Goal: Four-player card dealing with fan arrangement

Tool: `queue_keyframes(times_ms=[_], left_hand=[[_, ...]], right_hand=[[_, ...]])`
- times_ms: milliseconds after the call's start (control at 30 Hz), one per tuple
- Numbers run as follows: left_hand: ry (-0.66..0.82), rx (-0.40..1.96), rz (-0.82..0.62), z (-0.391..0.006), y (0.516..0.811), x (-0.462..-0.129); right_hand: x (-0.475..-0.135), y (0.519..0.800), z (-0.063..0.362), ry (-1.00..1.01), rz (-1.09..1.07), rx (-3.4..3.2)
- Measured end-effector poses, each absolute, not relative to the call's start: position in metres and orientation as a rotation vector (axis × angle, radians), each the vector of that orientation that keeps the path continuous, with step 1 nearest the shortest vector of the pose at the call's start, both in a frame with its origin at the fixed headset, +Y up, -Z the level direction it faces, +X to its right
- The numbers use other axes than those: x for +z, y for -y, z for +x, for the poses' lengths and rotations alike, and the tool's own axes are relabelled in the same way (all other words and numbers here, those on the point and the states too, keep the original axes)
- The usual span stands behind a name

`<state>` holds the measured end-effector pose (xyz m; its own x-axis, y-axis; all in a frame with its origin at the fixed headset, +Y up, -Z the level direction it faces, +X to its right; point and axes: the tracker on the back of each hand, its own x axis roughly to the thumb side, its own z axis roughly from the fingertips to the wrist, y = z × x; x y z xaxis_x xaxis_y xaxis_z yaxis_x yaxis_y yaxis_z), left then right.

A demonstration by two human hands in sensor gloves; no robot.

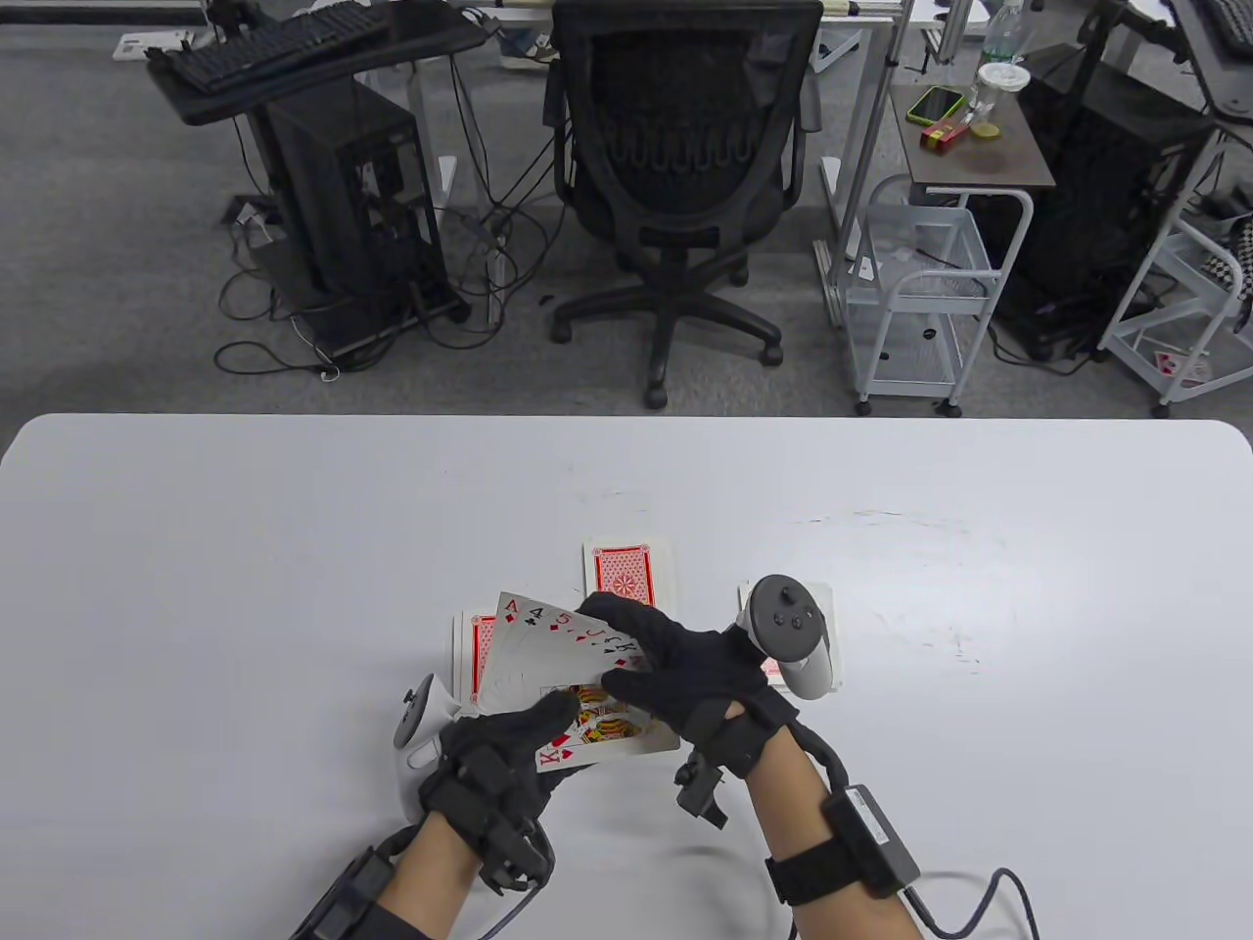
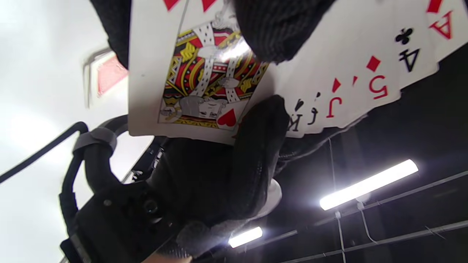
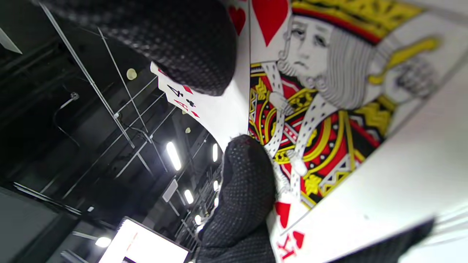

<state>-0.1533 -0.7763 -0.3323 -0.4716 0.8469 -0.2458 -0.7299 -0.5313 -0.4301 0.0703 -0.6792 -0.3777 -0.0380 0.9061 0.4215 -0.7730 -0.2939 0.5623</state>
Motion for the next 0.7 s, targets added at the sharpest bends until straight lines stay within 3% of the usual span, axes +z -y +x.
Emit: queue_keyframes(times_ms=[167,433,700], left_hand=[[0.248,2.056,-0.552,-0.151,0.781,-0.332],[0.240,1.989,-0.625,-0.151,0.789,-0.336],[0.110,1.739,-0.438,-0.179,0.776,-0.343]], right_hand=[[-0.380,0.686,0.073,-0.189,0.712,1.685],[-0.394,0.706,0.085,-0.408,0.435,1.593],[-0.421,0.714,0.115,-0.540,0.441,1.654]])
